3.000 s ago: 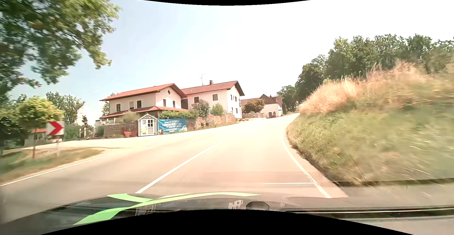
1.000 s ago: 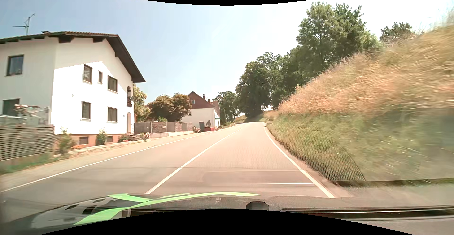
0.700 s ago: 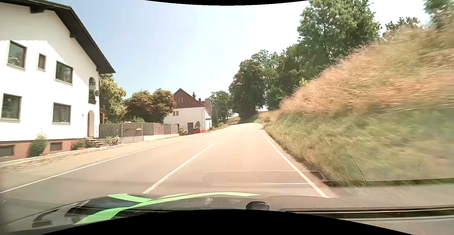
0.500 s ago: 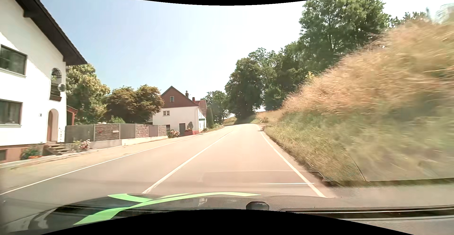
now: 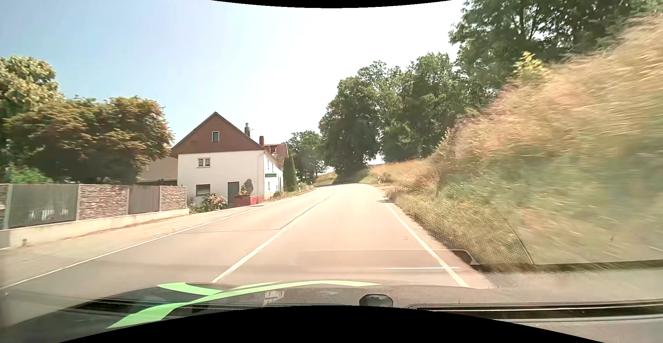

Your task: Follow the waypoints while adhering to traffic rules and regulations

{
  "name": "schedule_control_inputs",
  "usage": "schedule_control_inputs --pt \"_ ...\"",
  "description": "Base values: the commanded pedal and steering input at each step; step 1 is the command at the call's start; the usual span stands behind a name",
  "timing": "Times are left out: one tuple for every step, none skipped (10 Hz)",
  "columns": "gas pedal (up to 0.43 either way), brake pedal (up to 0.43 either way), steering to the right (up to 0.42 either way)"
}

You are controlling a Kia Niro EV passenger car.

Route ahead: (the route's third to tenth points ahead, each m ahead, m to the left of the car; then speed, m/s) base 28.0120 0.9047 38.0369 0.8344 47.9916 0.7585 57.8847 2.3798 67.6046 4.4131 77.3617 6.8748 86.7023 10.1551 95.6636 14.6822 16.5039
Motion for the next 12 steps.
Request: schedule_control_inputs --pt "0.370 0.000 0.013" --pt "0.339 0.000 0.013" --pt "0.319 0.000 0.012" --pt "0.311 0.000 0.011" --pt "0.311 0.000 0.011" --pt "0.311 0.000 0.010" --pt "0.331 0.000 0.007" --pt "0.331 0.000 0.000" --pt "0.331 0.000 -0.004" --pt "0.299 0.000 -0.005" --pt "0.248 0.000 -0.005" --pt "0.248 0.000 -0.005"
